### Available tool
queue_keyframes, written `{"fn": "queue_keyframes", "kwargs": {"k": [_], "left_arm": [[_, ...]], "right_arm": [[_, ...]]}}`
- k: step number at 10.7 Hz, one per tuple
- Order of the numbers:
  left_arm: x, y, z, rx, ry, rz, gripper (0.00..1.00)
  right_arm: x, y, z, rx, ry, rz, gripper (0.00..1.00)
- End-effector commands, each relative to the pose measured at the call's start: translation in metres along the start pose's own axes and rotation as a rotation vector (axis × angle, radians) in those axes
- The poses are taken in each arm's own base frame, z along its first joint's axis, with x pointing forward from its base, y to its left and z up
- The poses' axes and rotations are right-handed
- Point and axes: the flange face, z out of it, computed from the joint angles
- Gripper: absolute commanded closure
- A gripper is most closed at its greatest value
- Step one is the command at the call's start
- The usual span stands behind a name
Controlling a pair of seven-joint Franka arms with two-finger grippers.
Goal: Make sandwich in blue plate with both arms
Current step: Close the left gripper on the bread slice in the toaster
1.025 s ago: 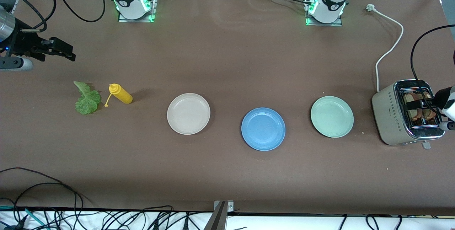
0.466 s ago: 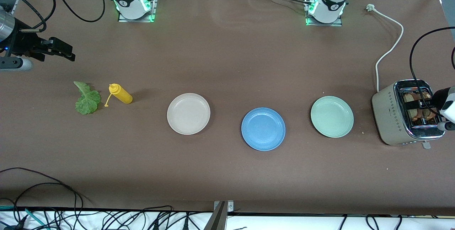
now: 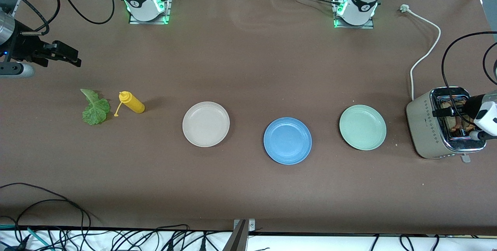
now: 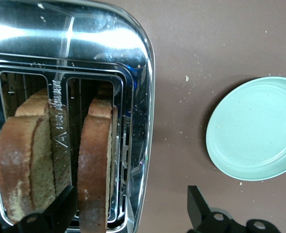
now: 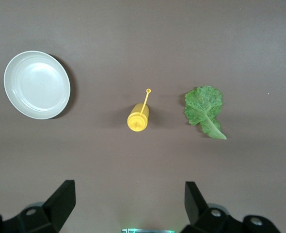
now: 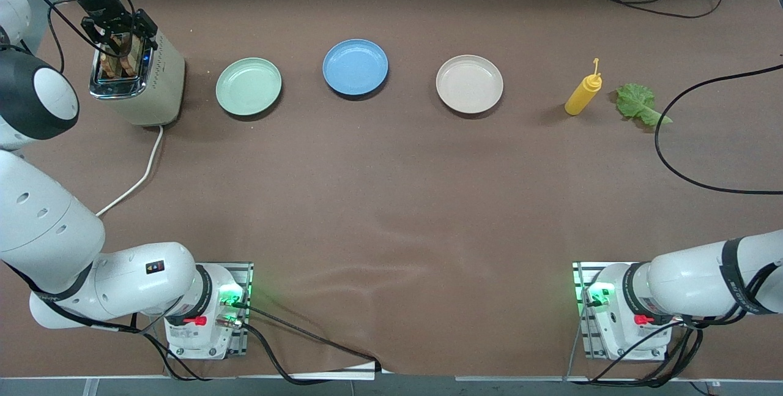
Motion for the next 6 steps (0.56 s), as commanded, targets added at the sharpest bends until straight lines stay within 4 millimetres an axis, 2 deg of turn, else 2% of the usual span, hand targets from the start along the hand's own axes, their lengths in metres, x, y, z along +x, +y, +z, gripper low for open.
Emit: {"fn": "queue_keyframes", "kwargs": {"k": [1,2,5,6], "left_arm": [[-0.0042,0.0006,-0.0012,-0.028,-0.002,-0.007,0.20],[-0.0039,0.0012,-0.0019,-0.025,-0.001,0.004,0.41],[-0.0048,0.0007,-0.0025,-0.019,-0.009,0.009,0.93],[-0.0050,0.0005,-0.0041,-0.017,-0.011,0.009,1.00]], "right_arm": [[-0.0018,0.0038,-0.0014,0.012,0.008,-0.003,0.00],[-0.0015,0.0038,-0.0017,0.013,0.011,-0.003,0.00],[-0.0019,0.0055,-0.0013,0.013,0.006,-0.002,0.00],[-0.0019,0.0055,-0.0013,0.013,0.006,-0.002,0.00]]}}
